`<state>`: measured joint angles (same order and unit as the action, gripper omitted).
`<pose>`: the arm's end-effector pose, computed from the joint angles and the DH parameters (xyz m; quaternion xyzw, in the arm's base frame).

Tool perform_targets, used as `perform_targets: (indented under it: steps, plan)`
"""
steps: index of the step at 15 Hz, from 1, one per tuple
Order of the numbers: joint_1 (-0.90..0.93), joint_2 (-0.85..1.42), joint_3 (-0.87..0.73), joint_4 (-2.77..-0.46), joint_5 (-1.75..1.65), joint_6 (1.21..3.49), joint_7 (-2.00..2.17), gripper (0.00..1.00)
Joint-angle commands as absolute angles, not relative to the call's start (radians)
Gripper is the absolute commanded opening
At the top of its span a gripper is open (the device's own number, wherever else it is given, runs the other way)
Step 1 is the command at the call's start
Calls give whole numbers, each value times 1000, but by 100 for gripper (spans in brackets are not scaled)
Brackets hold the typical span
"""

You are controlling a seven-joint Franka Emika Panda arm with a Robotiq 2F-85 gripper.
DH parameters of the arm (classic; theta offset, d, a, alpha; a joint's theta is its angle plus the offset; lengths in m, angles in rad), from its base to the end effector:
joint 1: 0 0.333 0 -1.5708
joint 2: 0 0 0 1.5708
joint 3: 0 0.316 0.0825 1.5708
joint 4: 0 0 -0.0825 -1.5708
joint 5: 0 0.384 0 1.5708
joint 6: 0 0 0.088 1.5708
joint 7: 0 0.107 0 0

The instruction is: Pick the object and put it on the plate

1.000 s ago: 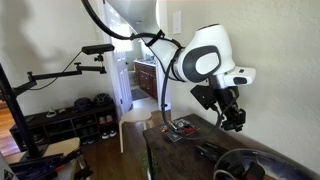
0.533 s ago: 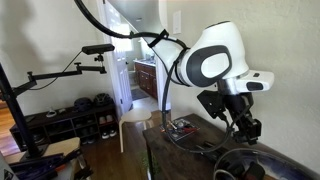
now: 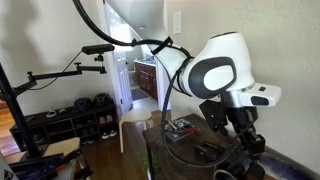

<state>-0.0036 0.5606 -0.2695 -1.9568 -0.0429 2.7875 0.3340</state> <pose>0.6239 -0.1622 0.2251 0.9550 -0.2483 0.1449 0.0732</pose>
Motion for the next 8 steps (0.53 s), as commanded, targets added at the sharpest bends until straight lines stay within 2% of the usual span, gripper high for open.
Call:
perform_targets:
  steps: [1,8]
  plan:
    - [-24,599,-265,-1933,-15,2806,342,20]
    - [-53,689,-266,-1843,20,2785,337,20]
